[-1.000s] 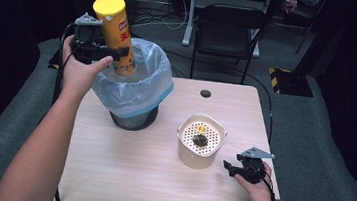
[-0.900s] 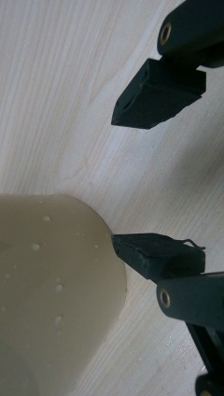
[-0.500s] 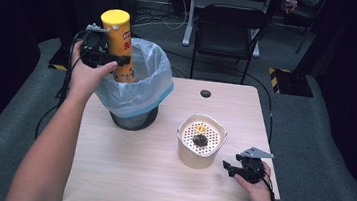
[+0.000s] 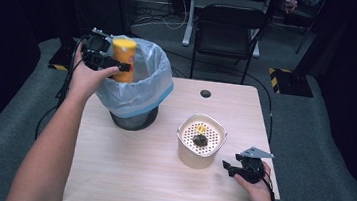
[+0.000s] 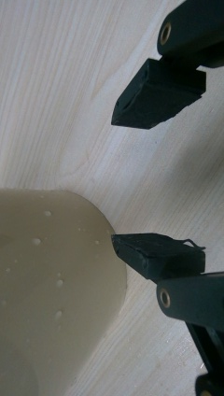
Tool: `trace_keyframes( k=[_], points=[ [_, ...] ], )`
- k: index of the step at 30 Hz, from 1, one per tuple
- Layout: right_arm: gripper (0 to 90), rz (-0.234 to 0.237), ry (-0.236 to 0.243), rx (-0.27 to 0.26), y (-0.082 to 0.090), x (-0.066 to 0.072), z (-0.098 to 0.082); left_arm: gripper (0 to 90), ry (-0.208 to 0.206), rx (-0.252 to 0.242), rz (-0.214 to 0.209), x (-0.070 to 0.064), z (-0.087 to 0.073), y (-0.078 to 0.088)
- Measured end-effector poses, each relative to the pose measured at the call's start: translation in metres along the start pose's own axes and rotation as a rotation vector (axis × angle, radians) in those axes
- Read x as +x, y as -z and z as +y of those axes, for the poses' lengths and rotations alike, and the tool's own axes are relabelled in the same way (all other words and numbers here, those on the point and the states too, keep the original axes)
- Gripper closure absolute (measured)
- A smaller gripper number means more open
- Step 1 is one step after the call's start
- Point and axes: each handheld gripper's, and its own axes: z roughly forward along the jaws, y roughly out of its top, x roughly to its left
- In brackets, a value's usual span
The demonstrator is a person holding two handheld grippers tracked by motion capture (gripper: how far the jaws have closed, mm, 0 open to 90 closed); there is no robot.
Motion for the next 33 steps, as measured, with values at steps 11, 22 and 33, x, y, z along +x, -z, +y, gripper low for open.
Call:
trace_keyframes(
  k=[11, 22, 33],
  points=[
    [35.3, -0.009, -0.020, -0.001, 0.002, -0.001, -0.001, 30.1, 0.026, -0.115, -0.096, -0.002, -0.014, 0.045],
    [34.9, -0.013, 0.004, 0.005, 0.001, -0.002, -0.002, 33.6, -0.025, -0.175, -0.190, -0.005, -0.060, 0.104],
    [34.7, -0.021, 0.003, 0.000, 0.002, -0.001, -0.001, 35.3, 0.009, -0.142, -0.229, 0.004, -0.116, 0.102]
  ],
)
